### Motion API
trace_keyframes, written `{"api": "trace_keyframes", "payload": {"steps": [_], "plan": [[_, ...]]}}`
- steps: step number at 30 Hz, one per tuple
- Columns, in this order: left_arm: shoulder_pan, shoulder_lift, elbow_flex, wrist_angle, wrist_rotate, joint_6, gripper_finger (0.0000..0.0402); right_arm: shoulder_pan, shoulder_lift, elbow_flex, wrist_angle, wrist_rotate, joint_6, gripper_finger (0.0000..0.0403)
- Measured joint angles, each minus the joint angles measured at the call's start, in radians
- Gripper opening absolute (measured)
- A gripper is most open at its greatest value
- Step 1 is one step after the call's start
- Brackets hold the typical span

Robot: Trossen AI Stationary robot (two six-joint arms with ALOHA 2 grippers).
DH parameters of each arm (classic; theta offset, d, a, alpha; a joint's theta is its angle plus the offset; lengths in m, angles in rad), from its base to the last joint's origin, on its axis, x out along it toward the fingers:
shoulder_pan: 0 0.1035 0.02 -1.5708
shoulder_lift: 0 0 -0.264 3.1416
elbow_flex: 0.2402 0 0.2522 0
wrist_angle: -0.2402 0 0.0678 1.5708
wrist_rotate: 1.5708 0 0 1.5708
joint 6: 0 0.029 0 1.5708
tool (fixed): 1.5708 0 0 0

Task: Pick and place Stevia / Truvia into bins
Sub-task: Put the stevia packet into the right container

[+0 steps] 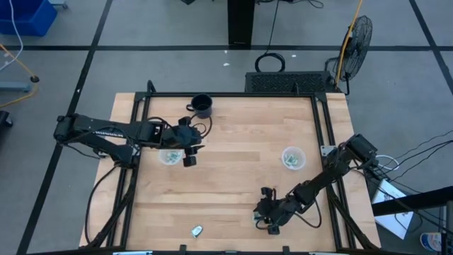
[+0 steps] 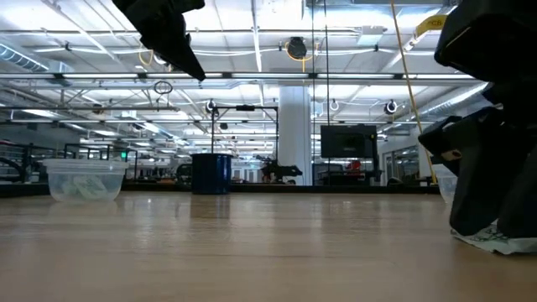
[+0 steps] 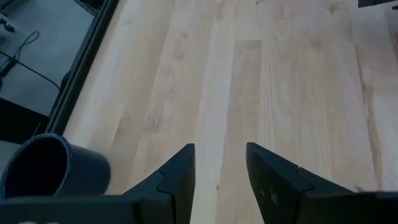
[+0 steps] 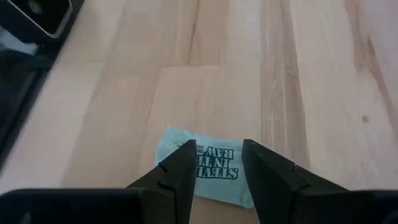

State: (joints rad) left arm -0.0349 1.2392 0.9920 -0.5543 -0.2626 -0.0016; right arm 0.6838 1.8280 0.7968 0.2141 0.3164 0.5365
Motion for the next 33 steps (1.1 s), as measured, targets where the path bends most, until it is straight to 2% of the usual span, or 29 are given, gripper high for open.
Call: {"api": "trace_keyframes", "payload": {"steps": [4, 9, 14, 20, 25, 27, 29, 33], "plan": [[0.001, 0.000, 0.000, 0.001, 0.000, 0.027, 0.0150, -0.003, 0.005, -0.001, -0.116, 0.089, -0.025, 0.0117], [0.001, 0.000, 0.000, 0.005, 0.000, 0.048, 0.0150, -0.020, 0.005, -0.003, -0.133, 0.175, -0.082, 0.0103], [0.001, 0.000, 0.000, 0.005, 0.000, 0.050, 0.0150, -0.051, 0.005, -0.003, -0.136, 0.184, -0.093, 0.0075], [0.001, 0.000, 0.000, 0.005, 0.000, 0.050, 0.0150, -0.078, 0.006, -0.004, -0.129, 0.182, -0.108, 0.0008], [0.001, 0.000, 0.000, 0.005, 0.000, 0.050, 0.0150, -0.089, -0.046, -0.009, -0.131, 0.187, -0.160, 0.0004], [0.001, 0.000, 0.000, 0.006, 0.000, 0.050, 0.0150, -0.089, -0.105, -0.014, -0.191, 0.226, -0.195, 0.0002], [0.001, 0.000, -0.001, 0.006, 0.000, 0.051, 0.0150, -0.088, -0.192, -0.011, -0.260, 0.312, -0.204, 0.0002], [0.001, 0.000, -0.001, 0.006, 0.000, 0.051, 0.0150, -0.087, -0.377, -0.006, -0.510, 0.564, -0.133, 0.0001]]}}
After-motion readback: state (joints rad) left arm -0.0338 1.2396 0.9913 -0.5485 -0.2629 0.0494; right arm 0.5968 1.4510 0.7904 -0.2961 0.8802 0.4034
